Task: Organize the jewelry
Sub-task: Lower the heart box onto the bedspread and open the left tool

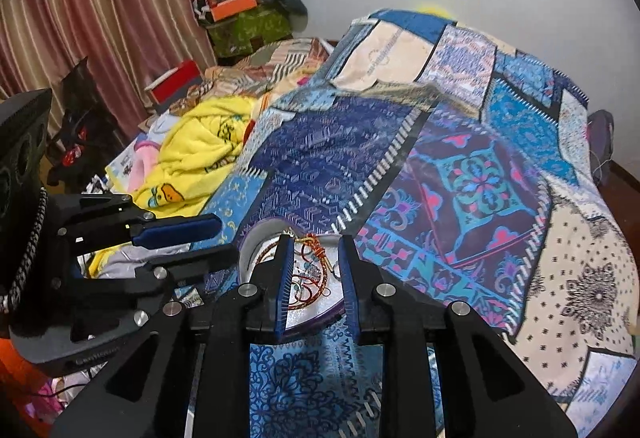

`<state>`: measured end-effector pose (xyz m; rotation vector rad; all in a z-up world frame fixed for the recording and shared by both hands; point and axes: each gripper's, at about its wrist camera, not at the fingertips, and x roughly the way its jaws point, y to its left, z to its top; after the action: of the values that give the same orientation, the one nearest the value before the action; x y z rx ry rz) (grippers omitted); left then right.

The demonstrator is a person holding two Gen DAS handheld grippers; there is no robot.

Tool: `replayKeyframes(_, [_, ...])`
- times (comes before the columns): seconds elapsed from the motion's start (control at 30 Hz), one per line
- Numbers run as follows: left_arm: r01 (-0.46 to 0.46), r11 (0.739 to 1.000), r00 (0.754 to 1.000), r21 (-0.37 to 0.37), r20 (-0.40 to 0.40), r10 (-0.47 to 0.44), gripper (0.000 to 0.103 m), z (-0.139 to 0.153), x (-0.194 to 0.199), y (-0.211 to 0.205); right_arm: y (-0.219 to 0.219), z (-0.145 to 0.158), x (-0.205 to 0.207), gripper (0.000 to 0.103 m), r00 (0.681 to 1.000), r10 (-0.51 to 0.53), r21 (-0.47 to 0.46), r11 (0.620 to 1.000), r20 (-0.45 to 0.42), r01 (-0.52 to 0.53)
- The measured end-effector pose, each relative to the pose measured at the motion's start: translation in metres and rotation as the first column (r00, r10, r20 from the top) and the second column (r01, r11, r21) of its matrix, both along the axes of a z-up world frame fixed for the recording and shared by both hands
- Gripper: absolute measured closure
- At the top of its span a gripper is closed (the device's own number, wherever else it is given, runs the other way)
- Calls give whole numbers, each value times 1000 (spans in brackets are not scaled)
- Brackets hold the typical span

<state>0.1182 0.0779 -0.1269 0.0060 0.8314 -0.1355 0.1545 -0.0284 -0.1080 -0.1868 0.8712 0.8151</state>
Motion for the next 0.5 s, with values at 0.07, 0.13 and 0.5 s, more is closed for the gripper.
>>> replayKeyframes(0.07, [-22,1000,999,4,35,22,83,13,-6,1,-6,12,-5,83,999,-18,17,1000,33,18])
replayKeyframes(0.13, [-44,999,996,9,75,43,83,27,-13,0,-12,26,-11,83,997,-36,39,999,67,33])
replayKeyframes(0.5, [-160,987,910,-26,384,157,70,113,-79,-8,-52,112,-70,83,932,-196,234,964,306,126])
